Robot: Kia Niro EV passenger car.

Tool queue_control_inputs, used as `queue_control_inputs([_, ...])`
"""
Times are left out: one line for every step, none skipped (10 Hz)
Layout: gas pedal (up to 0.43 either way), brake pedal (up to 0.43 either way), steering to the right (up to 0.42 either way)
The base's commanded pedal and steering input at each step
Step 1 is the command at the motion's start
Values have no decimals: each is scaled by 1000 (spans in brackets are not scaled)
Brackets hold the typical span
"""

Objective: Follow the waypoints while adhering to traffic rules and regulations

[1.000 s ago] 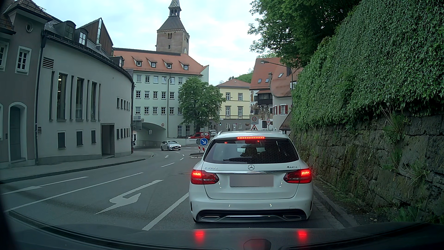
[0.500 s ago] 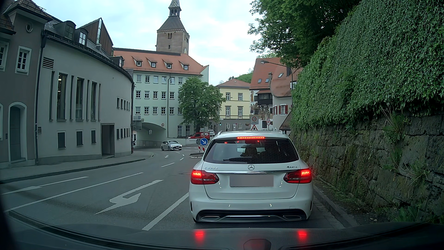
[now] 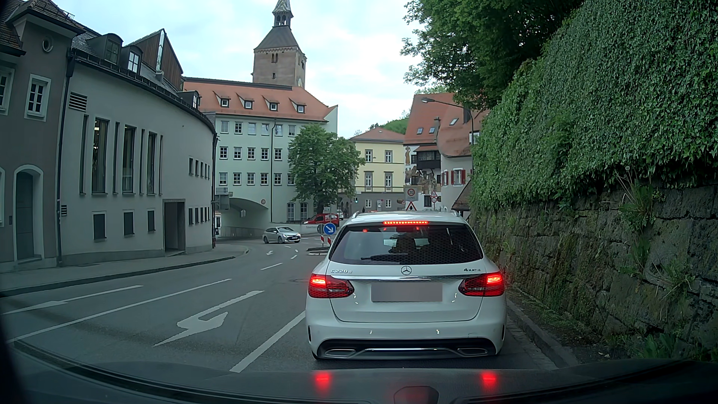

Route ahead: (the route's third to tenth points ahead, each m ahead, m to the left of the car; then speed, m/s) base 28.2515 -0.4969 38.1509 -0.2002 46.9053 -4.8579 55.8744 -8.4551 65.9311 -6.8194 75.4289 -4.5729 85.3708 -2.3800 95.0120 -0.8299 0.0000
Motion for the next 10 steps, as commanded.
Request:
queue_control_inputs([0, 207, 43])
queue_control_inputs([0, 207, 43])
queue_control_inputs([0, 201, 43])
queue_control_inputs([0, 201, 43])
queue_control_inputs([0, 207, 43])
queue_control_inputs([0, 207, 43])
queue_control_inputs([0, 207, 43])
queue_control_inputs([0, 207, 43])
queue_control_inputs([0, 207, 43])
queue_control_inputs([0, 201, 43])
